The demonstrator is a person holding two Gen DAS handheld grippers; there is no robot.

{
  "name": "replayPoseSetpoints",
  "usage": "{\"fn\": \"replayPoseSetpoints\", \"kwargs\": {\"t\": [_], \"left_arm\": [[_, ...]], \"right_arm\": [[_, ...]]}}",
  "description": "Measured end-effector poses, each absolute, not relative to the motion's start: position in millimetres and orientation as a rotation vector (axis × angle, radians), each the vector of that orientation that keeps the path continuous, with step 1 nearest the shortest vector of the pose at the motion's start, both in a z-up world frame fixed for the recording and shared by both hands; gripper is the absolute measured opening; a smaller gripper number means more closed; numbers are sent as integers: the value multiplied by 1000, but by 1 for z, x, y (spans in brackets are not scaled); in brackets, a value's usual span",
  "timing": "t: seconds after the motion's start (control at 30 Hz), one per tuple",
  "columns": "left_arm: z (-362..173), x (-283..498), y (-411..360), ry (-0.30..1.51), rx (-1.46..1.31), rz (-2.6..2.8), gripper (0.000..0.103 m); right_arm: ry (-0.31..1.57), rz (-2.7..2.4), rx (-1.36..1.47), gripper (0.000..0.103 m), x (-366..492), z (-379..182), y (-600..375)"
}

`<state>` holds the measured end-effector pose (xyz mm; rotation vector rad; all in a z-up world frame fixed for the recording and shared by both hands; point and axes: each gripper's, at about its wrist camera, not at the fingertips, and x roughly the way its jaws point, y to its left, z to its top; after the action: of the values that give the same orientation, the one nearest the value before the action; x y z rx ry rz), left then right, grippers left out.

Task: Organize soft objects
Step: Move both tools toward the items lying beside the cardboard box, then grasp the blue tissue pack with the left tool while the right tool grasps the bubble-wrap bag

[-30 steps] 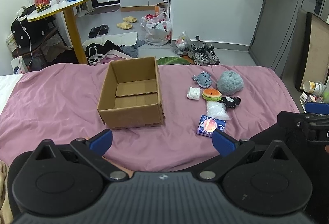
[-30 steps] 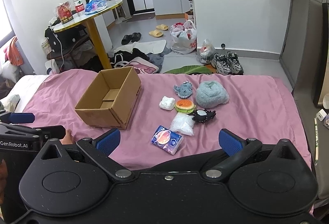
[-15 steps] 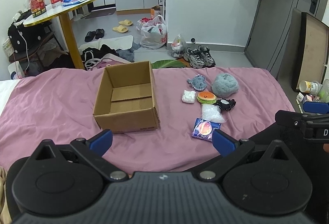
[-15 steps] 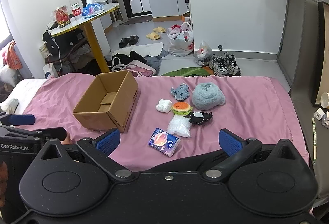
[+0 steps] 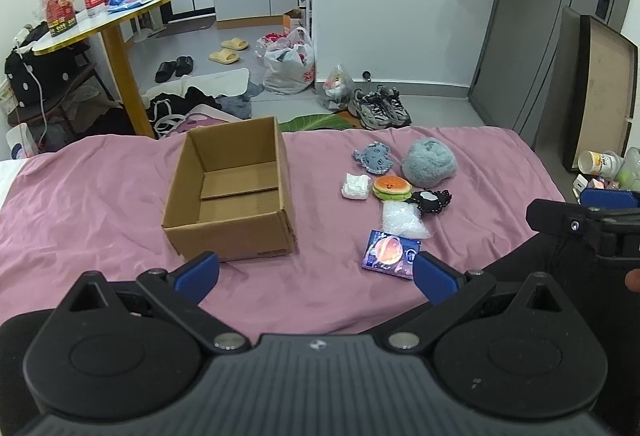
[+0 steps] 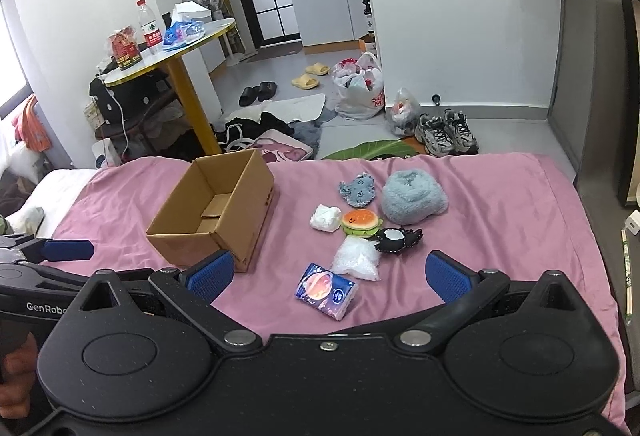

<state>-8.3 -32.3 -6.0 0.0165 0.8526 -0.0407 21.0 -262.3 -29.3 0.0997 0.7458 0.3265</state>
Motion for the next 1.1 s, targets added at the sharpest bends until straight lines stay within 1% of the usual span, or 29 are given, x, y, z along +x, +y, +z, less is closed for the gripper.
{"fn": "replayPoseSetpoints", "kwargs": {"t": [0.57, 0.63, 0.77, 0.9, 1.1], "left_arm": [[-32, 30, -39, 877, 0, -84, 102], [-35, 35, -40, 881, -2, -83, 102], [-43, 44, -41, 893, -8, -82, 101], [-50, 53, -44, 904, -15, -88, 101], [-63, 66, -53, 916, -15, -97, 100]], "right_arm": [[791, 301, 153, 101, 52, -58, -267], [798, 300, 158, 99, 56, -61, -269], [808, 293, 171, 98, 63, -67, -273], [828, 300, 199, 95, 72, -72, -279], [873, 312, 220, 89, 87, -82, -280]]}}
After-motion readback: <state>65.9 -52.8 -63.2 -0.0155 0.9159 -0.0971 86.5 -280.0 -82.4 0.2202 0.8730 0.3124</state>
